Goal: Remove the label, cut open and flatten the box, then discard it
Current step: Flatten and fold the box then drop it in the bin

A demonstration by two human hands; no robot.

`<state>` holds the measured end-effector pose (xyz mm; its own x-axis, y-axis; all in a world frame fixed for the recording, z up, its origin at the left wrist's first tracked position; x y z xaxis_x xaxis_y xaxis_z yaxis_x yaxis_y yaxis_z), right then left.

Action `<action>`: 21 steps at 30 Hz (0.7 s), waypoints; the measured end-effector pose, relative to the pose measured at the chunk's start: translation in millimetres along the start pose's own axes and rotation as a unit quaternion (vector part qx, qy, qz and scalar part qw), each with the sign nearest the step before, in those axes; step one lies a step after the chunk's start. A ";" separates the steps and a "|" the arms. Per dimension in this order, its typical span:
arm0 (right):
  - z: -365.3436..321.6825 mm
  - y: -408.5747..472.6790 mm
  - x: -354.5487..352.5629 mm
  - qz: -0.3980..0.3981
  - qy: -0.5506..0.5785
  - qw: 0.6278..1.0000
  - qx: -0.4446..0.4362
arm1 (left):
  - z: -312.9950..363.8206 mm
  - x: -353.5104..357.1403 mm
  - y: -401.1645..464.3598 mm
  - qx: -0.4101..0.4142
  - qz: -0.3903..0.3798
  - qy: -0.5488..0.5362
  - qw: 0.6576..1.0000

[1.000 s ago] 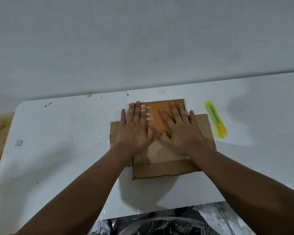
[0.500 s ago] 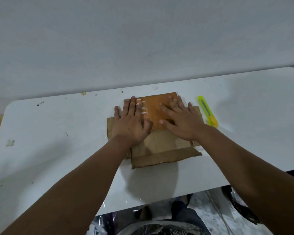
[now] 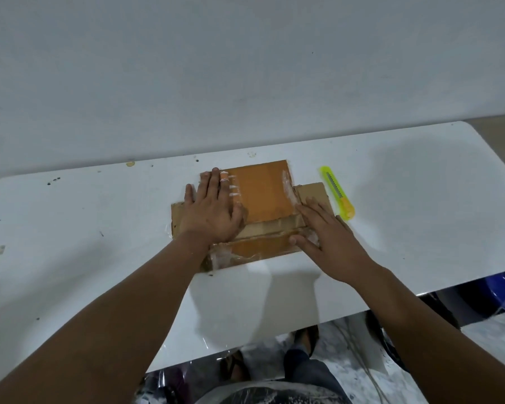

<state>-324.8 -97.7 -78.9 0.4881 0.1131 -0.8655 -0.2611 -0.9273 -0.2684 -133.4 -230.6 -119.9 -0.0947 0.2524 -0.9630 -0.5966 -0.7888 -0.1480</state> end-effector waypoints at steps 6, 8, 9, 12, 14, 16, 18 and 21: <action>-2.6 18.6 9.1 0.035 -0.033 0.998 0.032 | -23.6 -8.3 8.4 -0.006 0.004 -0.186 0.983; -1.3 21.6 11.5 0.045 -0.052 0.997 0.035 | -21.0 -6.7 6.2 0.008 -0.033 -0.170 0.985; -1.1 23.0 12.2 0.053 -0.065 0.996 0.035 | -16.9 -4.5 4.1 0.012 -0.052 -0.143 0.988; -1.2 28.0 12.7 0.066 -0.119 0.990 0.042 | -3.0 -5.5 0.8 0.000 -0.057 -0.041 0.997; -1.2 30.7 14.0 0.064 -0.158 0.984 0.044 | 5.4 -7.0 2.9 -0.018 -0.055 0.025 0.998; -1.2 30.9 18.2 0.062 -0.199 0.977 0.038 | 15.5 -9.2 5.3 -0.050 -0.041 0.057 0.996; 0.1 30.1 22.1 0.065 -0.221 0.972 0.036 | 32.3 -9.8 6.5 -0.072 -0.003 0.041 0.997; 1.4 30.3 23.9 0.067 -0.222 0.972 0.037 | 52.0 -3.8 8.9 -0.071 0.058 0.000 0.996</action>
<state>-322.2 -122.6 -108.4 0.0432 0.1515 -0.9875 -0.3641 -0.9181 -0.1567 -179.8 -209.4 -105.9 -0.1561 0.1550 -0.9755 -0.4637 -0.8835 -0.0662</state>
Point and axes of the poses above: each hand's wrist, its own y-axis towards the middle knuckle, its own x-axis out of the palm, z = x × y, the point moved 9 cm from there along y, towards the middle knuckle, and after that the axes turned 12 degrees about x, right-handed, at the moved point
